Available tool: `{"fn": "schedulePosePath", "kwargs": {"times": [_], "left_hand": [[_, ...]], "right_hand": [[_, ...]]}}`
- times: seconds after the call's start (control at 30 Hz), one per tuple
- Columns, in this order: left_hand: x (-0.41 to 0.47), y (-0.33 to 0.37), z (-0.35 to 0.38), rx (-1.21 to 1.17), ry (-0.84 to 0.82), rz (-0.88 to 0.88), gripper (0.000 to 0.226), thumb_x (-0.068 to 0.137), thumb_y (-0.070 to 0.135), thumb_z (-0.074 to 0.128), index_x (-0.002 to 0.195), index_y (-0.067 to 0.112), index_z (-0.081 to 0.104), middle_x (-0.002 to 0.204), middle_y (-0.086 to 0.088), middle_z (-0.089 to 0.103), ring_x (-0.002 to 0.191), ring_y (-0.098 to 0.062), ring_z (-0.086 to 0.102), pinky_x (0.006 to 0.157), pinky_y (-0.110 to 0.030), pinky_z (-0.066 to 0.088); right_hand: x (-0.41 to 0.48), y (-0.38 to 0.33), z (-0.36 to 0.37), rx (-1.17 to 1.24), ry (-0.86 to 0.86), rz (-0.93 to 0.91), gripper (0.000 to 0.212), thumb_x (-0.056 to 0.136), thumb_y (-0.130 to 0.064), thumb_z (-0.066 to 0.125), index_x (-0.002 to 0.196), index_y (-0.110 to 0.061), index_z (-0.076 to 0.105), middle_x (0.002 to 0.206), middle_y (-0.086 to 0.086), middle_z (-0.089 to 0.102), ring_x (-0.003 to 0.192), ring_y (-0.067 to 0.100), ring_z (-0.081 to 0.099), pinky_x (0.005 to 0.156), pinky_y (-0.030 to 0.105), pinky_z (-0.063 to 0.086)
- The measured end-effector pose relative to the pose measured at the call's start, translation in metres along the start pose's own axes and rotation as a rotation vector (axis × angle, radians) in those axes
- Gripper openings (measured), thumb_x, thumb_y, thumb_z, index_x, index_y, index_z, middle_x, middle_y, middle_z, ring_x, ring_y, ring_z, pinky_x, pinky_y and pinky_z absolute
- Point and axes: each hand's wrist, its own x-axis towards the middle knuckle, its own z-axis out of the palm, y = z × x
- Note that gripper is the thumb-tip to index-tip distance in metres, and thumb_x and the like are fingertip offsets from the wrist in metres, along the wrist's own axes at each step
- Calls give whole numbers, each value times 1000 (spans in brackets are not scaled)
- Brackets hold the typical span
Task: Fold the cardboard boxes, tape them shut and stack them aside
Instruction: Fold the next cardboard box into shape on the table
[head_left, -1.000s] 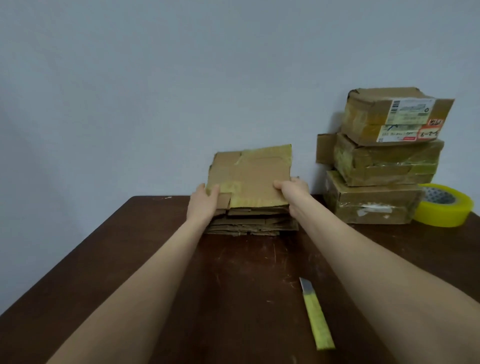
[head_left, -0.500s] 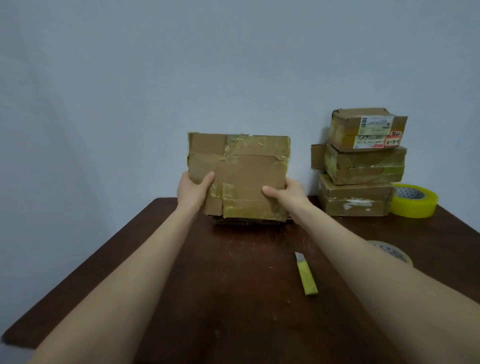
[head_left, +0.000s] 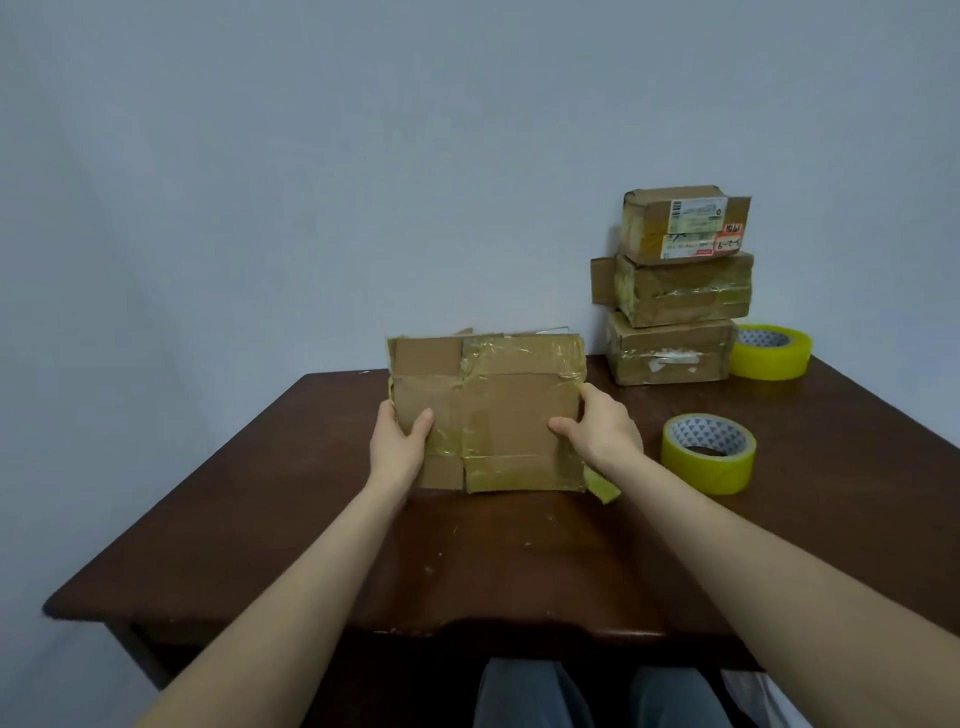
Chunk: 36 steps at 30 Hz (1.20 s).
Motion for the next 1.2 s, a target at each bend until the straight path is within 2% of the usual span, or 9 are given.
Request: {"fn": "schedulePosePath", "kwargs": {"times": [0.17, 0.33, 0.53, 0.67, 0.73, 0.83, 0.93, 1.03, 1.2], "left_hand": [[-9, 4, 17, -67, -62, -48, 46, 92, 33, 60, 130, 16, 42, 127, -3, 55, 118, -22, 54, 99, -44, 47], [-5, 21, 5, -173, -23, 30, 86, 82, 34, 72, 150, 21, 21, 143, 4, 40, 129, -11, 40, 103, -27, 36], [-3, 27, 1, -220, -171, 27, 127, 42, 66, 83, 147, 43, 16, 150, 7, 33, 132, -15, 42, 107, -45, 40], [0, 30, -4, -305, -332, 94, 107, 68, 26, 84, 149, 42, 16, 140, 5, 47, 116, -8, 58, 87, -26, 54], [-1, 28, -6, -312, -374, 122, 99, 75, 15, 79, 149, 42, 19, 134, 5, 55, 111, -7, 61, 80, -20, 54], [-4, 18, -9, -372, -297, 126, 102, 69, 20, 83, 147, 43, 22, 136, 6, 53, 113, -11, 61, 83, -28, 56], [-4, 16, -11, -384, -211, 141, 85, 73, 19, 81, 141, 41, 36, 129, 6, 58, 109, -12, 63, 80, -29, 57], [-1, 20, -11, -352, -201, 133, 62, 77, 22, 77, 132, 30, 49, 118, 4, 64, 100, -8, 65, 73, -24, 56], [7, 10, -14, -175, -232, 113, 53, 78, 43, 68, 124, 27, 48, 133, 0, 49, 114, -13, 54, 80, -20, 51]], "right_hand": [[-1, 10, -13, -50, 29, 11, 44, 84, -41, 68, 120, -25, 48, 119, 4, 63, 108, 30, 59, 86, 40, 50], [-5, -8, -9, 253, 77, -70, 89, 76, -35, 78, 146, -24, 24, 139, 0, 51, 123, 26, 52, 100, 45, 44], [-11, -22, 9, 286, 153, -91, 75, 79, -29, 77, 139, -29, 31, 133, 1, 56, 119, 27, 55, 96, 42, 45], [-12, -22, 12, 285, 171, -153, 72, 75, -28, 80, 131, -35, 35, 116, -9, 59, 107, 21, 60, 90, 40, 49], [-14, -20, 15, 245, 175, -207, 77, 76, -29, 79, 136, -40, 31, 124, -10, 56, 109, 21, 60, 91, 41, 50], [-13, -17, 17, 141, 146, -293, 86, 79, -33, 76, 144, -45, 21, 129, -9, 47, 100, 20, 62, 87, 41, 51], [-8, -17, 12, 76, 80, -360, 86, 80, -38, 74, 145, -49, 19, 121, -16, 37, 88, 15, 60, 79, 33, 49], [2, -15, 9, 32, 17, -388, 72, 78, -47, 72, 140, -40, 35, 127, -15, 40, 93, 18, 59, 81, 34, 48], [13, -15, 6, 109, -119, -436, 46, 88, -51, 57, 129, -32, 53, 127, -10, 43, 105, 17, 53, 90, 35, 46]]}}
